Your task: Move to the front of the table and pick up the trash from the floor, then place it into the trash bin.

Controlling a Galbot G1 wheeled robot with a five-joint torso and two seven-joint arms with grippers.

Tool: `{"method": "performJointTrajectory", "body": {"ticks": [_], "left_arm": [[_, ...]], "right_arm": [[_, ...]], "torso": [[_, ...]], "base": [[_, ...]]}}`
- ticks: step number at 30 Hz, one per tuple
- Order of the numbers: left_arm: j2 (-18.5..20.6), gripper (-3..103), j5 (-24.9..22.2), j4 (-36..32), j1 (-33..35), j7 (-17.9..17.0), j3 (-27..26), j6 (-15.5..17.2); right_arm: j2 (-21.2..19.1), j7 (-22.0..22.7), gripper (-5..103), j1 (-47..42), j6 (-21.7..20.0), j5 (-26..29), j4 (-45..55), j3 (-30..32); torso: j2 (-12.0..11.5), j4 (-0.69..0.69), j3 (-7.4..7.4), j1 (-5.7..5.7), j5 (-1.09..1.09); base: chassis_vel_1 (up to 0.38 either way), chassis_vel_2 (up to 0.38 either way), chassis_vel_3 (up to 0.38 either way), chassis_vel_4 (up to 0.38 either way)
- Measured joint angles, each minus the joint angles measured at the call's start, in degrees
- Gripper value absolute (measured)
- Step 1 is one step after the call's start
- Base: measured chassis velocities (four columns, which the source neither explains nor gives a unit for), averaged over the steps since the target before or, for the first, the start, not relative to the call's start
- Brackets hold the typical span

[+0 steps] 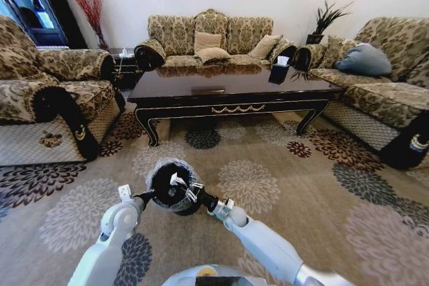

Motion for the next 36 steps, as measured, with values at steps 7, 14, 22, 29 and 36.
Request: {"method": "performJointTrajectory", "body": {"ticks": [7, 14, 22, 29, 36], "left_arm": [[0.29, 1, -0.04, -0.85, 0.54, 0.09, -0.50, 0.00], [0.63, 1, -0.17, -1.39, 1.40, 0.54, -2.16, 0.01], [2.85, 1, -0.97, -1.49, 2.47, 0.45, -8.30, 0.00], [6.63, 1, -7.20, -2.63, 1.65, -1.48, -17.09, -0.02], [8.85, 1, -11.09, -4.18, 2.17, -1.66, -21.93, -0.02]], "right_arm": [[-0.23, 0.29, 56, -0.49, -0.02, -0.26, 0.54, 0.73], [-0.66, 1.30, 74, -0.91, -0.32, -0.12, 1.77, 2.24], [-2.48, 8.37, 100, -1.78, -4.14, 2.44, 4.81, 6.12], [-8.61, 31.39, 100, -3.99, -21.02, -1.91, 7.06, 7.64], [-11.27, 38.81, 100, -5.47, -30.93, 2.21, 7.14, 6.30]], "torso": [[0.00, 0.00, 0.00, 0.00, -0.01], [0.00, -0.01, 0.00, 0.00, -0.01], [0.00, 0.01, 0.00, 0.00, -0.01], [0.00, -0.02, 0.00, 0.00, -0.01], [0.00, 0.01, 0.00, 0.00, 0.00]], "base": [[0.000, 0.000, 0.000, 0.000], [0.000, 0.000, 0.000, 0.000], [0.000, 0.000, 0.000, 0.000], [0.000, 0.000, 0.000, 0.000], [0.000, 0.000, 0.000, 0.000]]}}
